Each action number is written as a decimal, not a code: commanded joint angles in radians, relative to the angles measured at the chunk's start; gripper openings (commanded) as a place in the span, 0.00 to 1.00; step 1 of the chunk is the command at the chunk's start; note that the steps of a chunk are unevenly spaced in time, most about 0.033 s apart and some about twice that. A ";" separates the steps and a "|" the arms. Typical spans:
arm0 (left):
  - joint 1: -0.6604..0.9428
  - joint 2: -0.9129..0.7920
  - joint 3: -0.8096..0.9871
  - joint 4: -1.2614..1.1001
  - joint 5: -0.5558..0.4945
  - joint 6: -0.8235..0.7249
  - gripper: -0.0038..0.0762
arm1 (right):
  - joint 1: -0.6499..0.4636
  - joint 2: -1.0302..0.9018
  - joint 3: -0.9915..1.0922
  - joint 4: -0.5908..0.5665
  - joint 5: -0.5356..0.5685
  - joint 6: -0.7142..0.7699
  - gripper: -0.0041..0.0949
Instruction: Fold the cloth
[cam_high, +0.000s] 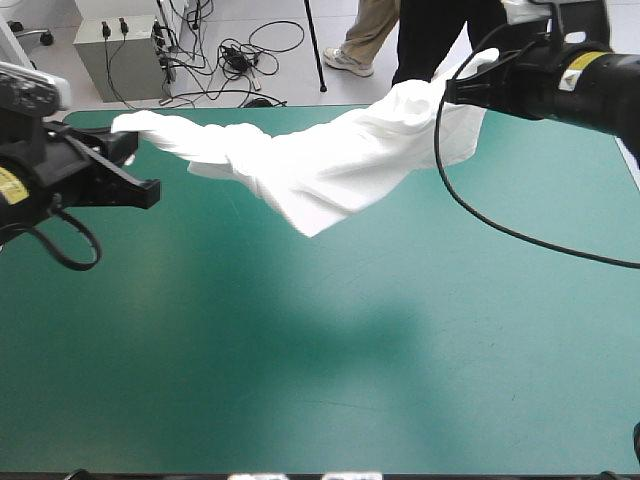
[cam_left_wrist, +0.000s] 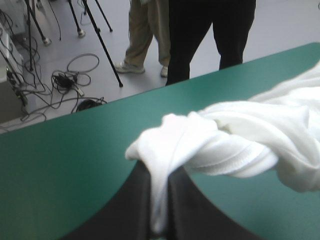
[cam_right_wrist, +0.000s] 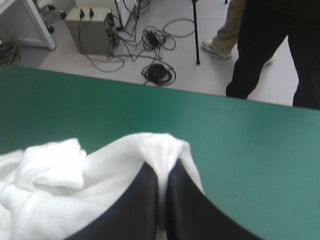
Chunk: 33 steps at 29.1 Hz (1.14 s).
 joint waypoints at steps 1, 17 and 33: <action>0.000 -0.026 -0.101 -0.016 0.015 0.012 0.04 | -0.001 -0.067 -0.058 -0.019 -0.002 -0.017 0.02; 0.000 -0.162 -0.076 -0.252 0.185 0.040 0.04 | -0.001 -0.375 0.244 0.225 -0.002 -0.048 0.02; 0.000 -0.316 0.461 -0.342 0.185 -0.116 0.04 | -0.001 -0.615 0.990 0.382 -0.004 0.029 0.02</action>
